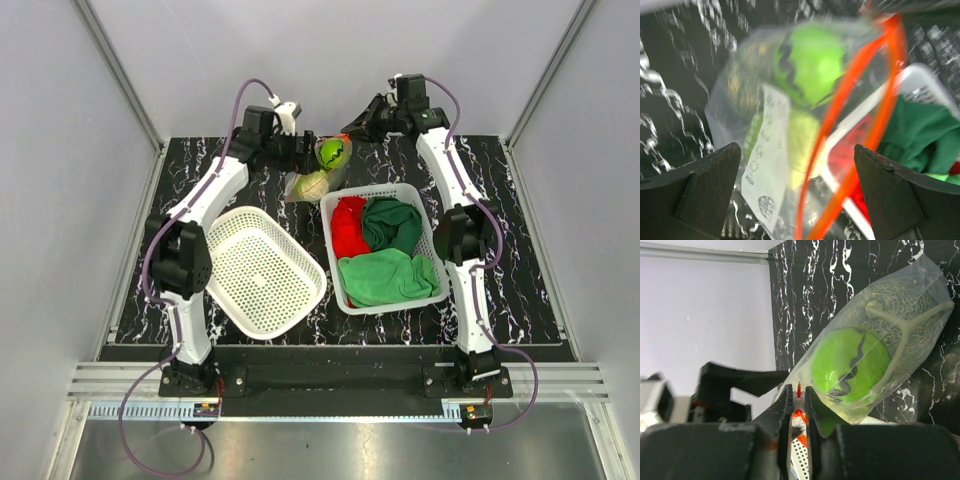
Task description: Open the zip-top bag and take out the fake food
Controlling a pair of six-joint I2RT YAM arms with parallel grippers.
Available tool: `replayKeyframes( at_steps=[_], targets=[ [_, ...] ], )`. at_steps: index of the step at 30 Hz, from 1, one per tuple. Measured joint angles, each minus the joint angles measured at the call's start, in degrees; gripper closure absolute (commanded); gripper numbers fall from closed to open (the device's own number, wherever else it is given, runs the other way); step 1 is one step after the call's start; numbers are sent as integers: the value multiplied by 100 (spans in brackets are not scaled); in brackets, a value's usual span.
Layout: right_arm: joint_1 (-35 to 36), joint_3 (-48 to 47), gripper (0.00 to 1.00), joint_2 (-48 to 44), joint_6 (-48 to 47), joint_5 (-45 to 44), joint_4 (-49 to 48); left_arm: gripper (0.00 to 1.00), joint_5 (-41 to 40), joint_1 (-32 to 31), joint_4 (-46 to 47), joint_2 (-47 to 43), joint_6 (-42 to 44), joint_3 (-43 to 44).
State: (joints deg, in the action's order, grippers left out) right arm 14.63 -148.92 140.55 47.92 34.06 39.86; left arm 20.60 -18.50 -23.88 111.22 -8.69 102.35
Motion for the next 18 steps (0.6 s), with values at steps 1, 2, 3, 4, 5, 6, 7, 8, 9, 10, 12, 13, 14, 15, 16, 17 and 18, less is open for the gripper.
replayKeyframes(
  at_steps=[1, 2, 3, 4, 5, 6, 7, 8, 9, 10, 12, 13, 14, 15, 16, 17, 18],
  targets=[
    [0, 0, 77, 0, -15, 9, 28, 34, -11, 2, -107, 118, 20, 46],
    [0, 0, 68, 0, -31, 13, 61, 46, -9, 2, -210, 236, 20, 105],
    [0, 0, 62, 0, -44, 15, 87, 75, -9, 2, -302, 341, 4, 166],
    [0, 0, 57, 0, -57, 22, 140, 88, 9, 2, -391, 457, -31, 256],
    [0, -2, 45, 0, -68, 26, 225, 97, 22, 4, -433, 566, -96, 343],
    [0, -39, 41, 0, -92, 9, 356, 100, 33, 17, -472, 656, -146, 409],
    [0, -92, 36, 0, -125, -24, 546, 100, 46, 26, -507, 710, -236, 442],
    [0, -149, 33, 0, -151, -57, 741, 100, 57, 28, -529, 734, -339, 444],
    [0, -245, 29, 0, -238, -116, 1001, 100, 57, 35, -555, 737, -433, 444],
    [0, -295, 26, -22, -317, -190, 1172, 100, 57, 42, -557, 737, -538, 442],
    [15, -216, 21, -151, -546, -363, 1543, 100, 57, 50, -461, 728, -717, 428],
    [22, -168, 20, -199, -601, -400, 1644, 100, 57, 59, -389, 715, -817, 396],
    [39, -15, 20, -315, -708, -511, 1751, 100, 59, 61, -343, 704, -909, 369],
    [68, 199, 19, -472, -798, -586, 1825, 100, 61, 61, -302, 697, -986, 352],
    [109, 463, 19, -649, -881, -664, 1893, 100, 63, 61, -258, 688, -1064, 332],
    [170, 704, 18, -822, -949, -721, 1954, 100, 66, 61, -243, 682, -1130, 323],
    [251, 949, 18, -999, -1025, -787, 2000, 100, 70, 61, -212, 680, -1182, 315]
  ],
)
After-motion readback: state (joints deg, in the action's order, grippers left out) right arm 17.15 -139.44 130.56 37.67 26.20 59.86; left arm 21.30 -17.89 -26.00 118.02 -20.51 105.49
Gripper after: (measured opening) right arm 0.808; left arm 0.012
